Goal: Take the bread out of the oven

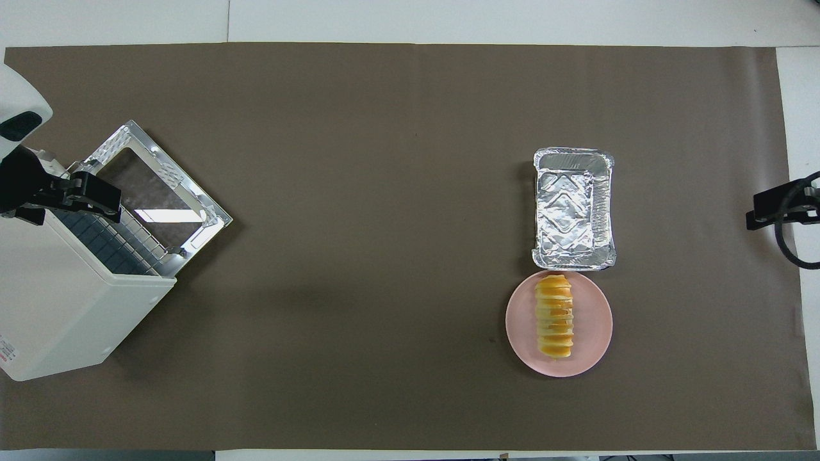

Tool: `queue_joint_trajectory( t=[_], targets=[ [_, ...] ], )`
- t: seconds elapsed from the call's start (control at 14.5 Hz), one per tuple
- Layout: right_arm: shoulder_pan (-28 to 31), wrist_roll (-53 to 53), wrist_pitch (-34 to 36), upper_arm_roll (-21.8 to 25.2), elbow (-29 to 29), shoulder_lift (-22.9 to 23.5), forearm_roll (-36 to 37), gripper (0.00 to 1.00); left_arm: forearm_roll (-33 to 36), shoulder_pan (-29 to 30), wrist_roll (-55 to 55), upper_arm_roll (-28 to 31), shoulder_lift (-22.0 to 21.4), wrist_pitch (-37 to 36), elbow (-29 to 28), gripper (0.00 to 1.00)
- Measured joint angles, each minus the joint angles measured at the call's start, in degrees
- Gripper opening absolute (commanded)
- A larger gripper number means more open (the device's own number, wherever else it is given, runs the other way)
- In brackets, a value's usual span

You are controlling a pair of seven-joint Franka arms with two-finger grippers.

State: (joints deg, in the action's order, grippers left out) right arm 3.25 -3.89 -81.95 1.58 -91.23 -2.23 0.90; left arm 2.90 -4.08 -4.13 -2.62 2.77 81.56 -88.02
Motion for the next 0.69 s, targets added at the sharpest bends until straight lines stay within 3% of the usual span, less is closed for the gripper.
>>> queue_joint_trajectory(
  t=[0.69],
  targets=[
    [-0.84,0.17,-0.62,1.92,0.13,-0.01,0.0,1.0,0.0,0.0,0.0,0.0,0.0,-0.01,0.0,1.0]
  ],
)
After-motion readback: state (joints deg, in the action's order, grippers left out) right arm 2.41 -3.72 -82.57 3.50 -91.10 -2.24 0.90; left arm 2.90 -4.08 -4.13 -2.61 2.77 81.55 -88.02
